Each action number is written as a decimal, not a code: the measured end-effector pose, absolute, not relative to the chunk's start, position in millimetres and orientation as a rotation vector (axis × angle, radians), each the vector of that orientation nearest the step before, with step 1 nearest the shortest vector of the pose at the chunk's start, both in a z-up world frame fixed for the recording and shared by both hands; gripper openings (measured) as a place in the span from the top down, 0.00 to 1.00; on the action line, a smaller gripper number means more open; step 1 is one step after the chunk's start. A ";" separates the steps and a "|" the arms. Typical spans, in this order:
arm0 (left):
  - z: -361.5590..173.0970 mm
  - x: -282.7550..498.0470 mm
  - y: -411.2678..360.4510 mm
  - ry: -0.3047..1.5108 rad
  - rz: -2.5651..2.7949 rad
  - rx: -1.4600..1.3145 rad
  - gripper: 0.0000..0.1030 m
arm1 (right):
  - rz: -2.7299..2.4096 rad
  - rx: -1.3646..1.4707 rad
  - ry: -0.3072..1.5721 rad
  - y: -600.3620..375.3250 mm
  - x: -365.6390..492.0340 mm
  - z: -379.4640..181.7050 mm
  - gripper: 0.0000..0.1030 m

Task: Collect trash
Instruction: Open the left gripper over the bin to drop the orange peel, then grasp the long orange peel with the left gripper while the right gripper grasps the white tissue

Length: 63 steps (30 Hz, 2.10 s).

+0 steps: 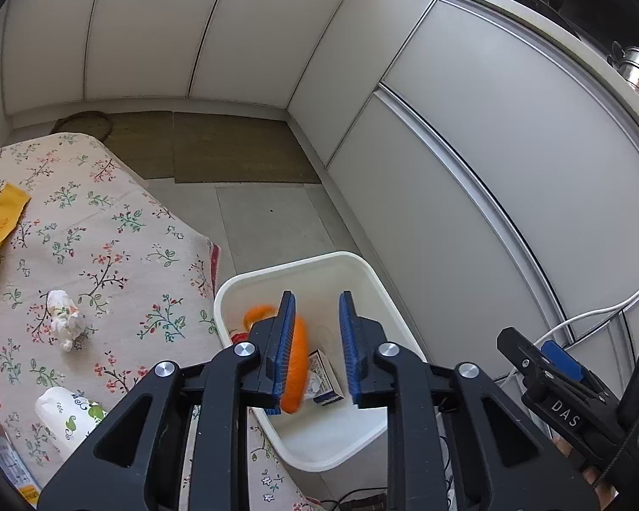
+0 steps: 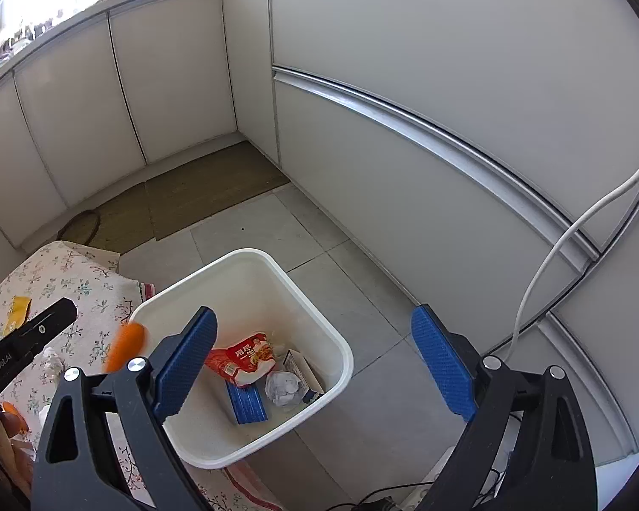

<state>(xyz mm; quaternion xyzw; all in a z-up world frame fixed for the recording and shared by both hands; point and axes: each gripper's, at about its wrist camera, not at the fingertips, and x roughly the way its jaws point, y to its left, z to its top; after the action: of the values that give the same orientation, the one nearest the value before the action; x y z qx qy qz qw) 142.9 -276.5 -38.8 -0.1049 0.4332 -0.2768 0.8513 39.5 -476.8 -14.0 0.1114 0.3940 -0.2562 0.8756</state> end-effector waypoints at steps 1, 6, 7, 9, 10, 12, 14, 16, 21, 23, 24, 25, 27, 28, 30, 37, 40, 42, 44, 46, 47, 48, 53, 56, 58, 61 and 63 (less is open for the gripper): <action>-39.1 142.5 -277.2 0.911 -0.584 -0.219 0.67 | -0.536 0.232 0.823 -477.5 39.1 -13.7 0.12; -35.5 137.8 -274.8 0.887 -0.548 -0.202 0.41 | -0.537 0.231 0.819 -475.7 40.5 -12.9 0.12; -34.2 137.4 -273.3 0.883 -0.537 -0.195 0.37 | -0.537 0.229 0.817 -474.0 41.1 -12.4 0.11; -30.7 136.1 -269.4 0.869 -0.499 -0.179 0.26 | -0.539 0.218 0.809 -469.5 41.9 -11.3 0.08; -28.4 135.3 -267.6 0.859 -0.479 -0.170 0.19 | -0.540 0.211 0.806 -467.2 42.4 -10.5 0.08; -23.5 132.8 -262.4 0.835 -0.439 -0.159 0.11 | -0.542 0.194 0.799 -461.8 43.5 -9.3 0.08; -19.7 131.6 -257.6 0.824 -0.417 -0.152 0.10 | -0.544 0.179 0.792 -456.5 44.5 -8.0 0.07; -16.6 129.4 -253.3 0.818 -0.395 -0.134 0.08 | -0.544 0.164 0.780 -450.5 45.9 -6.2 0.07; -15.4 125.6 -234.9 0.821 -0.324 -0.108 0.07 | -0.534 0.130 0.751 -434.1 50.4 -0.2 0.07; -16.9 126.5 -224.0 0.842 -0.306 -0.122 0.07 | -0.516 0.118 0.746 -424.3 53.2 1.2 0.07; -17.7 127.3 -218.1 0.850 -0.296 -0.126 0.07 | -0.508 0.116 0.746 -420.3 54.3 1.5 0.07; -18.1 127.1 -212.4 0.856 -0.285 -0.128 0.07 | -0.495 0.115 0.747 -414.8 56.1 1.6 0.07; -19.4 126.0 -199.4 0.862 -0.259 -0.125 0.07 | -0.471 0.109 0.748 -403.3 60.4 2.1 0.07; -20.1 125.6 -192.0 0.866 -0.242 -0.123 0.07 | -0.462 0.105 0.747 -398.0 62.5 2.3 0.07; -21.4 125.4 -176.8 0.874 -0.213 -0.129 0.07 | -0.437 0.095 0.745 -384.7 67.3 2.5 0.07; -29.1 129.4 -123.4 0.924 -0.122 -0.171 0.07 | -0.353 0.057 0.758 -337.9 81.4 -1.0 0.07; -40.4 133.4 -103.3 0.971 -0.080 -0.187 0.07 | -0.324 0.041 0.761 -320.3 85.3 -2.5 0.07; -49.4 136.5 -89.5 1.007 -0.051 -0.204 0.07 | -0.306 0.034 0.764 -309.9 88.9 -3.4 0.07; -60.3 140.2 -76.7 1.051 -0.021 -0.217 0.07 | -0.290 0.034 0.768 -301.1 92.7 -4.6 0.07; -71.5 143.9 -65.3 1.086 0.013 -0.230 0.07 | -0.275 0.033 0.774 -292.2 96.0 -6.0 0.07; -77.8 146.4 -59.7 1.100 0.029 -0.238 0.07 | -0.267 0.031 0.778 -288.0 97.5 -6.7 0.07; -83.0 148.6 -55.6 1.111 0.041 -0.245 0.07 | -0.260 0.029 0.781 -284.4 98.9 -7.5 0.07; -112.1 165.6 -41.2 1.171 0.115 -0.239 0.07 | -0.240 0.002 0.794 -270.1 106.0 -12.8 0.07; -131.7 173.0 -30.9 1.225 0.173 -0.237 0.07 | -0.233 0.001 0.813 -268.4 111.5 -17.1 0.07; -143.4 176.7 -23.1 1.258 0.189 -0.255 0.07 | -0.231 -0.001 0.827 -267.6 115.3 -20.5 0.07; -153.0 179.6 -11.6 1.255 0.197 -0.272 0.10 | -0.232 -0.005 0.843 -266.4 121.5 -25.4 0.07; -154.0 181.8 -10.4 1.240 0.178 -0.241 0.24 | -0.230 -0.004 0.860 -265.6 128.3 -30.8 0.07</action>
<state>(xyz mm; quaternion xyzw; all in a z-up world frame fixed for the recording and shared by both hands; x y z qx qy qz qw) 181.8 -10.4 -154.0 -0.1123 0.5789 0.0833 0.8033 128.3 -265.6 -30.8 -0.0018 0.4159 -0.1110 0.9026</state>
